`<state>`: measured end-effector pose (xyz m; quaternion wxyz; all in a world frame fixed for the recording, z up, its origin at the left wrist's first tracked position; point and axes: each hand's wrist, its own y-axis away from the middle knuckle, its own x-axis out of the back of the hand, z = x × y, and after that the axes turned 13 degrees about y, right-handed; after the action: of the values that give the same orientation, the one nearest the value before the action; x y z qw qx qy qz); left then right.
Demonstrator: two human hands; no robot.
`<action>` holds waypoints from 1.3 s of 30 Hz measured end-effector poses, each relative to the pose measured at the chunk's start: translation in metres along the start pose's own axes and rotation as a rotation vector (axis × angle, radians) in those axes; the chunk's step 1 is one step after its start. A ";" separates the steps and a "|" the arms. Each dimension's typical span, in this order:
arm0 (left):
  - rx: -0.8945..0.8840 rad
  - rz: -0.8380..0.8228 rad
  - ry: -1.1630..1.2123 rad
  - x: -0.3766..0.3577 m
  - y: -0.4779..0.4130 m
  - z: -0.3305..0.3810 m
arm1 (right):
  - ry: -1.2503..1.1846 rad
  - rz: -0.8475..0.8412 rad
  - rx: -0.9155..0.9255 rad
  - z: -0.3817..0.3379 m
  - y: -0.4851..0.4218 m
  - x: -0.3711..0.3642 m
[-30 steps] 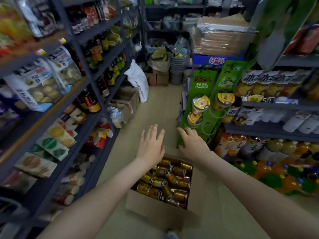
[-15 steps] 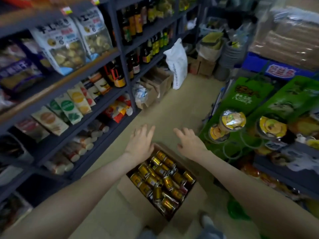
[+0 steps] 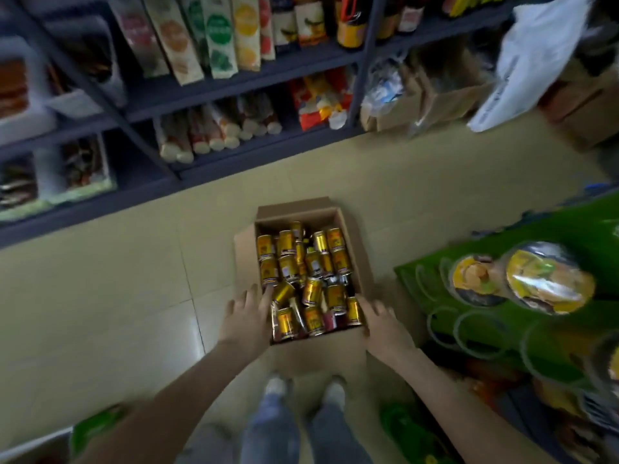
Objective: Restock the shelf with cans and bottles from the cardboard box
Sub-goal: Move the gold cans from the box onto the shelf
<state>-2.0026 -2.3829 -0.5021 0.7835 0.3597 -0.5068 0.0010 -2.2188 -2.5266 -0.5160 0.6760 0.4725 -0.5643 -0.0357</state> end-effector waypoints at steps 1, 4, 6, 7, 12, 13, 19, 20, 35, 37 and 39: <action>0.024 -0.001 0.007 -0.012 -0.004 -0.004 | -0.003 -0.009 0.005 0.000 -0.010 -0.010; 0.075 -0.030 0.075 -0.055 -0.026 -0.014 | -0.012 -0.070 0.006 -0.001 -0.050 -0.039; 0.097 -0.072 0.104 -0.086 -0.049 -0.019 | -0.048 -0.115 -0.021 -0.001 -0.079 -0.060; 0.108 -0.081 0.114 -0.103 -0.064 -0.022 | -0.069 -0.126 -0.037 0.000 -0.096 -0.072; 0.164 -0.070 0.254 -0.189 -0.163 -0.048 | -0.094 -0.118 -0.103 0.006 -0.194 -0.141; 0.189 -0.065 0.288 -0.207 -0.182 -0.056 | -0.066 -0.106 -0.108 0.006 -0.212 -0.156; 0.222 -0.011 0.070 -0.301 -0.267 -0.072 | -0.057 0.035 -0.196 0.004 -0.301 -0.241; 0.249 -0.008 0.017 -0.308 -0.274 -0.068 | -0.034 0.052 -0.209 0.004 -0.310 -0.251; 0.287 0.070 0.620 -0.204 -0.194 -0.036 | -0.586 0.173 -0.308 -0.003 -0.203 -0.172; 0.224 0.094 0.787 -0.157 -0.155 -0.014 | -0.779 0.211 -0.298 -0.003 -0.157 -0.129; 0.192 0.091 0.951 -0.106 -0.115 0.009 | -0.939 0.190 -0.267 -0.005 -0.108 -0.084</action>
<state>-2.0191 -2.4352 -0.6488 0.8907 0.3673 -0.1055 0.2463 -2.1926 -2.5339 -0.6501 0.4036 0.2614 -0.8389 -0.2550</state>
